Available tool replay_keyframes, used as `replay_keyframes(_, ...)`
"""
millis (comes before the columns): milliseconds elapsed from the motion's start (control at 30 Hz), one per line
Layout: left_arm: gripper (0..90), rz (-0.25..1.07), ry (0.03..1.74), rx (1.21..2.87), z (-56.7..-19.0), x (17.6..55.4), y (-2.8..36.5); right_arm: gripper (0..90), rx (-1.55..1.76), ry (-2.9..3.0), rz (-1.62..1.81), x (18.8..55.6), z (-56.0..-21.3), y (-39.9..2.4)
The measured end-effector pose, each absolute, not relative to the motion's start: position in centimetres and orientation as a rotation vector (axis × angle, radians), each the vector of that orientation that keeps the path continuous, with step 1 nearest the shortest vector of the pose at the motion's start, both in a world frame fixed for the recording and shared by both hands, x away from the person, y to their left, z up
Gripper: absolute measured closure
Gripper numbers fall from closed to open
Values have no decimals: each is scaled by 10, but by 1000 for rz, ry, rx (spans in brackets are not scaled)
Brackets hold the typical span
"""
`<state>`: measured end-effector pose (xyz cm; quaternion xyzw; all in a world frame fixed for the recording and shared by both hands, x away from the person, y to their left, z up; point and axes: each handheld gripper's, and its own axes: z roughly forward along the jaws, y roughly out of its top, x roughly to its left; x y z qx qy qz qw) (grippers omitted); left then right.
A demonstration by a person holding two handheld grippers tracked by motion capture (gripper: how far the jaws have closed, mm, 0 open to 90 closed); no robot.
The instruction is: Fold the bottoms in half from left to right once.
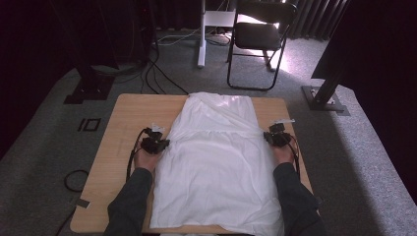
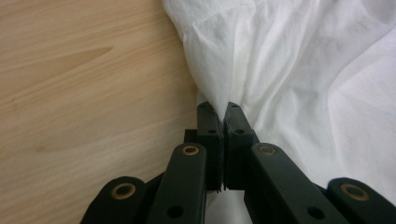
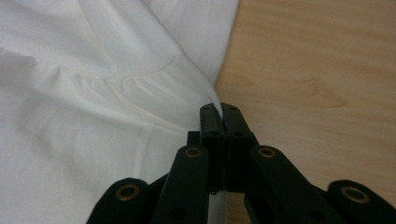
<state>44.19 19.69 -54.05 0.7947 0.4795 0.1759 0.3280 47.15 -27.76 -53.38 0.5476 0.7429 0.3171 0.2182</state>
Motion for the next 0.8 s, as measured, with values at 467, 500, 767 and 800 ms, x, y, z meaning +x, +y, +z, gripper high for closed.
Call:
replay_keyframes(467, 887, 491, 1178, 2122, -544, 368, 214, 875, 1482, 2116, 907, 407, -553, -278)
replay_keyframes(500, 886, 491, 1165, 2128, -544, 360, 215, 875, 1479, 2117, 919, 397, -554, -281)
replay_keyframes(767, 884, 466, 1076, 2182, -547, 299, 219, 882, 1507, 2130, 973, 327, -557, -297)
replay_keyframes(800, 883, 465, 1071, 2184, -547, 293, 218, 882, 1509, 2138, 973, 322, -557, -299)
